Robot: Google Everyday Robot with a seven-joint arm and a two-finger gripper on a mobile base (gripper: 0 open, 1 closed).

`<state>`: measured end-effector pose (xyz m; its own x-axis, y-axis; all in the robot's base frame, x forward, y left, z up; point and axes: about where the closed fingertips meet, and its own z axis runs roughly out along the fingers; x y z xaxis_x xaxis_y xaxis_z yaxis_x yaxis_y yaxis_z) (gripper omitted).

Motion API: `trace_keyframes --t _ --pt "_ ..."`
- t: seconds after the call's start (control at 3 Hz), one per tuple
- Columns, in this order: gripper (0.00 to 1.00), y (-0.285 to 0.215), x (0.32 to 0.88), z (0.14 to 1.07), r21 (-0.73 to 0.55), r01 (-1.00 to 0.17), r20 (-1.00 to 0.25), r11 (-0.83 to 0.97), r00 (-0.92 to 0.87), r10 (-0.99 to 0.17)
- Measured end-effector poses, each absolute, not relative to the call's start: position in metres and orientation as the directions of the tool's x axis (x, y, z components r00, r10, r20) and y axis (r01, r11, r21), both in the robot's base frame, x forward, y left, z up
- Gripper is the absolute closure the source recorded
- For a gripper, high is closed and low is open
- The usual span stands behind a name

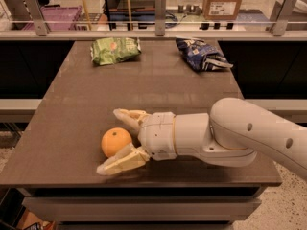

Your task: Move orange near green jalapeno chip bag

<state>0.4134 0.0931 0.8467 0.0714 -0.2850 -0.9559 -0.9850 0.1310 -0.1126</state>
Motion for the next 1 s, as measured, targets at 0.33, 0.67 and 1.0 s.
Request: trace_keyframes --t 0.33,0.67,1.0 --pt "0.41 0.0952 0.4121 0.8479 -0.116 -0.985 -0.955 0.127 0.076 -0.287" --pt "0.65 0.0971 0.4108 0.8491 -0.119 -0.985 -0.954 0.123 0.080 -0.288" --pt "0.88 0.0991 0.4095 0.8502 -0.123 -0.985 -0.953 0.118 0.084 -0.290"
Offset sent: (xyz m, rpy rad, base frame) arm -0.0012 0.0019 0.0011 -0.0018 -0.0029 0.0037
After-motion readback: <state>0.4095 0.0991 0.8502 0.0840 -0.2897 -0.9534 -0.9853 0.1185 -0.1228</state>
